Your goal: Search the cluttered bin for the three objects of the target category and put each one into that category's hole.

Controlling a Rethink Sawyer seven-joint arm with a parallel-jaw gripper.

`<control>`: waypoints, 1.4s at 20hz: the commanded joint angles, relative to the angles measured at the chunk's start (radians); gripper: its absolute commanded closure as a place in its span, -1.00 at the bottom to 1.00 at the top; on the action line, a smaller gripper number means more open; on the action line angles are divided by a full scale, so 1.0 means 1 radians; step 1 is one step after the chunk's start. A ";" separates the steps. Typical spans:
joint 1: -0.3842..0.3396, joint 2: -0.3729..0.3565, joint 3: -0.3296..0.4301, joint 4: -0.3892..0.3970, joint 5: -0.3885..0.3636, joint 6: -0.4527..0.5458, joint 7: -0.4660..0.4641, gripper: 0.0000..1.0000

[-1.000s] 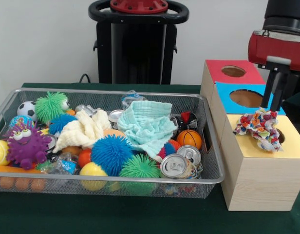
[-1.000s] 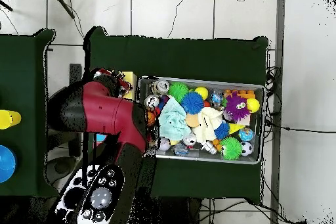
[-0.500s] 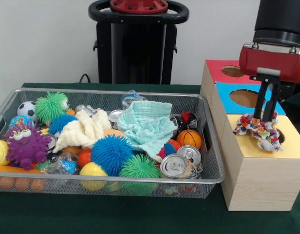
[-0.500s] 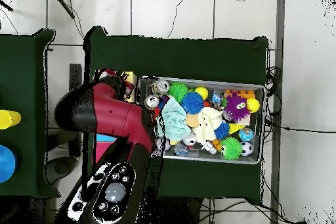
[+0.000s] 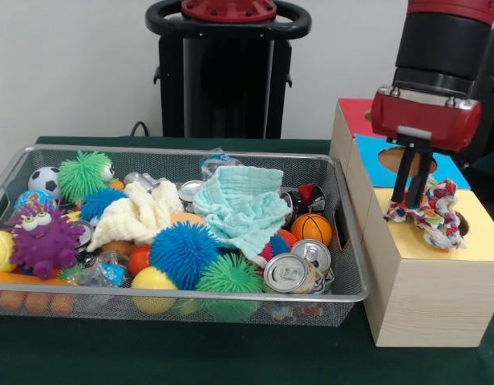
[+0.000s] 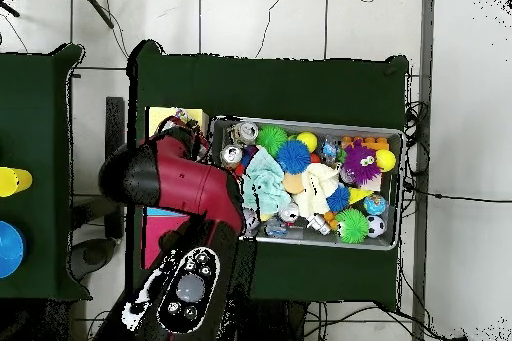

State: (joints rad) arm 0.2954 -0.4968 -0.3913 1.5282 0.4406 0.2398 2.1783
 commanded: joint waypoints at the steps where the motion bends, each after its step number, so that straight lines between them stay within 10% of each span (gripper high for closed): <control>1: -0.084 0.007 0.221 0.143 0.061 -0.067 0.220 1.00; 28: -0.049 0.012 0.191 0.129 0.121 -0.008 0.229 1.00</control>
State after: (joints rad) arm 0.2360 -0.5100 -0.2622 1.6074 0.5197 0.1908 2.1783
